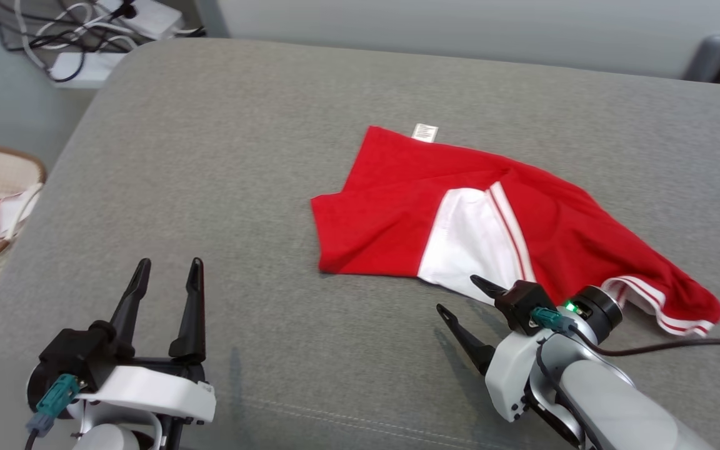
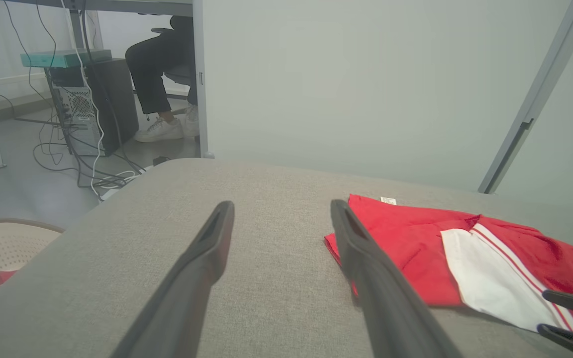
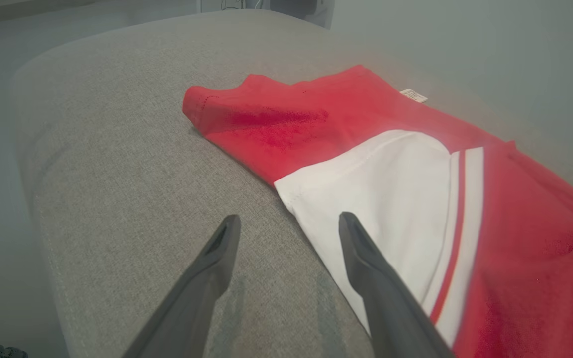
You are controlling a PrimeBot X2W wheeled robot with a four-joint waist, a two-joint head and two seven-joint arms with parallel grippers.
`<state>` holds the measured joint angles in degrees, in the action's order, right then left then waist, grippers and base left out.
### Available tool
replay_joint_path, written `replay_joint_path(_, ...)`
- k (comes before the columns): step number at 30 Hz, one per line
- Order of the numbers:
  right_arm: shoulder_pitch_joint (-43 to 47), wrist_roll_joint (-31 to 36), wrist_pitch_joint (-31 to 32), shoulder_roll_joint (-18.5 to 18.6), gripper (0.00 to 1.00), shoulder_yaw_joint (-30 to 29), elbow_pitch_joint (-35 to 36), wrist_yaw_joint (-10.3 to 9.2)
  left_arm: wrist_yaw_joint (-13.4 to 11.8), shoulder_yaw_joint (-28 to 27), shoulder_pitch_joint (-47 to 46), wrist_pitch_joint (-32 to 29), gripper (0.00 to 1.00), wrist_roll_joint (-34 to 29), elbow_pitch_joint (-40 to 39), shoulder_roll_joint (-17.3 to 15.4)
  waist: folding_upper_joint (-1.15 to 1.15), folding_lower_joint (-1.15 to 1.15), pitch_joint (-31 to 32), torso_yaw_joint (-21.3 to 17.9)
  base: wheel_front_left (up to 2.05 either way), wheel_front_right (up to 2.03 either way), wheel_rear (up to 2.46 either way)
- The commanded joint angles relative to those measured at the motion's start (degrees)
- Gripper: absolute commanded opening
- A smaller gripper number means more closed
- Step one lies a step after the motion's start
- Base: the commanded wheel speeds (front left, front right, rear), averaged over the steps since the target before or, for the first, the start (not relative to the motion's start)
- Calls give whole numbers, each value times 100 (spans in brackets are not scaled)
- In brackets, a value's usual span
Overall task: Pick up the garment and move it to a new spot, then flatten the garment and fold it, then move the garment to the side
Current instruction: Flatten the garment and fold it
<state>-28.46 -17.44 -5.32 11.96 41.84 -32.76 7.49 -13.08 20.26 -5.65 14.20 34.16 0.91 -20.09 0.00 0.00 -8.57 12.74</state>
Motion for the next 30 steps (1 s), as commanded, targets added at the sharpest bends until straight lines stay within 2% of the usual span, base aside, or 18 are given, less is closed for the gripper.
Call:
replay_joint_path(1, -215, -41, -111, -84, 100, 148, -147, 0, 70, -188, -346, 53, 100, -77, -58, -65, 0, 0, -92, 296, 0, 0, 0)
replay_joint_path(8, -603, -35, -372, -193, 100, 303, -1067, 0, 220, -159, -422, 70, 100, -130, 120, 88, 0, 0, -130, 635, 0, 0, 0)
replay_joint_path(14, -866, 9, -569, -364, 100, 326, -1771, 0, 312, -251, -413, 77, 100, -188, 216, 177, 0, 0, -182, 681, 0, 0, 0)
replay_joint_path(15, -912, 8, -603, -392, 79, 309, -1872, 0, 329, -272, -418, 77, 100, -202, 224, 193, 0, 0, -191, 679, 0, 0, 0)
replay_joint_path(16, -953, 8, -639, -417, 47, 275, -1973, 0, 348, -292, -424, 78, 100, -221, 230, 210, 0, 0, -195, 677, 0, 0, 0)
replay_joint_path(17, -986, 7, -682, -444, 33, 233, -2062, 0, 368, -310, -427, 78, 100, -240, 236, 227, 0, 0, -197, 675, 0, 0, 0)
replay_joint_path(18, -1011, -18, -729, -471, 1, 168, -2140, 0, 388, -327, -431, 78, 100, -258, 244, 247, 0, 0, -198, 670, 0, 0, 0)
replay_joint_path(24, -1075, -185, -897, -557, 0, -3, -2360, 0, 515, -439, -418, 79, 100, -365, 311, 361, 0, 0, -194, 615, 0, 0, 0)
replay_joint_path(30, -1040, -323, -957, -504, 0, 7, -2136, 0, 659, -605, -396, 79, 100, -471, 371, 466, 0, 0, -199, 494, 0, 0, 0)
